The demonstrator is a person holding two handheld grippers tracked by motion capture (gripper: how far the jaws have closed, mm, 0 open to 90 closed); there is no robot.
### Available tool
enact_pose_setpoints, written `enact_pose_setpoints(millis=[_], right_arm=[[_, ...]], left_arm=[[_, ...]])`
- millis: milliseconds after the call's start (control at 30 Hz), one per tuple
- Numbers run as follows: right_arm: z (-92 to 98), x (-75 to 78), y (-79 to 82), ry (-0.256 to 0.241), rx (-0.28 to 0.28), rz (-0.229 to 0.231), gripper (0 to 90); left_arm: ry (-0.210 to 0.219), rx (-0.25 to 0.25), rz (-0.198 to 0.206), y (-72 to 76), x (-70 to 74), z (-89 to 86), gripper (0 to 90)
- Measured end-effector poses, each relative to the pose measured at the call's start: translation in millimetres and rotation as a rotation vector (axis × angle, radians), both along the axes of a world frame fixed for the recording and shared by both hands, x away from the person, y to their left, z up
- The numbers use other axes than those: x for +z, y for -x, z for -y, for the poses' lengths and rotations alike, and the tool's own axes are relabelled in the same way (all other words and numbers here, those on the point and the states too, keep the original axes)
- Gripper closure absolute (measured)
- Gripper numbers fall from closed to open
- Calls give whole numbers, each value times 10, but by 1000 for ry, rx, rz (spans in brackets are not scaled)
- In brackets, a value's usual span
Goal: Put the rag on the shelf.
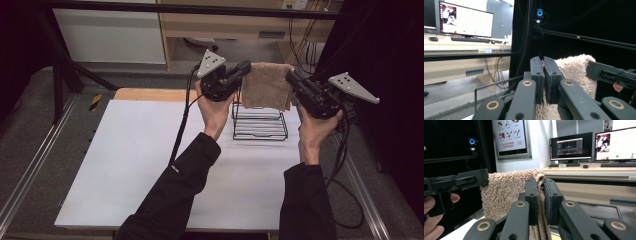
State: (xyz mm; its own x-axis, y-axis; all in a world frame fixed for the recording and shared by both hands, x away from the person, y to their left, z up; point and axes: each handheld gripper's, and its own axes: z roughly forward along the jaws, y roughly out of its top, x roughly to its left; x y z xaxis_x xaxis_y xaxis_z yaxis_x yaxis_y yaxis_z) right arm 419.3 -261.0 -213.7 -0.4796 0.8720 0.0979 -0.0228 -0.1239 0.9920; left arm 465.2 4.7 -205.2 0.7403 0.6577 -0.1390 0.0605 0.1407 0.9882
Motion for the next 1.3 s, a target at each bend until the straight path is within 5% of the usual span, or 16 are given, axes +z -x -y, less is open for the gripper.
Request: enact_pose_setpoints(millis=[933,1300], right_arm=[[63,196,-254,-16,-16,19,828],[69,294,-410,-22,-23,16,827]], left_arm=[[14,1,-3,-239,209,88,864],[-8,18,31,-339,312,140,865]])
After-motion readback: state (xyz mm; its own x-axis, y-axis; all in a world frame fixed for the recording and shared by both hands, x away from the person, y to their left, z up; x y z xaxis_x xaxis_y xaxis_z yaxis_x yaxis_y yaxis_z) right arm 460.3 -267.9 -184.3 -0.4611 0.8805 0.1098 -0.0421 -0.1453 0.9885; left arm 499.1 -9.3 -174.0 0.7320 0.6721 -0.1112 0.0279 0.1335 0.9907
